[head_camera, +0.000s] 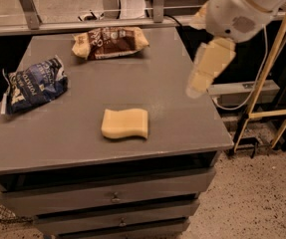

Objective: Pick blue chip bag

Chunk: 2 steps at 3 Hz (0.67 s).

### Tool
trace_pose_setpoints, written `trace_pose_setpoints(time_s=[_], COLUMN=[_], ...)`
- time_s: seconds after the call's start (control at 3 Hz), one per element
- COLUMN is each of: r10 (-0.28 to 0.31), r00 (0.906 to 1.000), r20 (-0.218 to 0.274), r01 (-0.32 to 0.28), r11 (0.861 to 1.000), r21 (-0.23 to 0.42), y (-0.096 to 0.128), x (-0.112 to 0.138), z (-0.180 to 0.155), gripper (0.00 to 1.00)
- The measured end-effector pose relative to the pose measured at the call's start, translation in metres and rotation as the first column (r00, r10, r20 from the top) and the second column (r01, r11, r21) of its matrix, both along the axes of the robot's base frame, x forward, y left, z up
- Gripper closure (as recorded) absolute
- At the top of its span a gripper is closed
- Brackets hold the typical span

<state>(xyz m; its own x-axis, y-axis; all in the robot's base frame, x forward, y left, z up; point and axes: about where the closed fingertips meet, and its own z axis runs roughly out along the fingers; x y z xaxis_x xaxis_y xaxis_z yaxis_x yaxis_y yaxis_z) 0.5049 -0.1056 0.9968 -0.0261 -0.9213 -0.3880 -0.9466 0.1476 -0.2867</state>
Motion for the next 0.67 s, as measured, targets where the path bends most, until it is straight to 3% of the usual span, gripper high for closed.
trace_pose_setpoints(time_s=[0.33, 0.67], r10=[0.103, 0.249], r00=[0.9941, 0.9684], r20=[0.034, 0.017], r01=[-0.107, -0.245], r11=[0.982, 0.938], r21=[0.157, 0.244], y=[0.102, 0.21], x=[0.03, 0.03], z=[0.012, 0.012], gripper=[0.0, 0.0])
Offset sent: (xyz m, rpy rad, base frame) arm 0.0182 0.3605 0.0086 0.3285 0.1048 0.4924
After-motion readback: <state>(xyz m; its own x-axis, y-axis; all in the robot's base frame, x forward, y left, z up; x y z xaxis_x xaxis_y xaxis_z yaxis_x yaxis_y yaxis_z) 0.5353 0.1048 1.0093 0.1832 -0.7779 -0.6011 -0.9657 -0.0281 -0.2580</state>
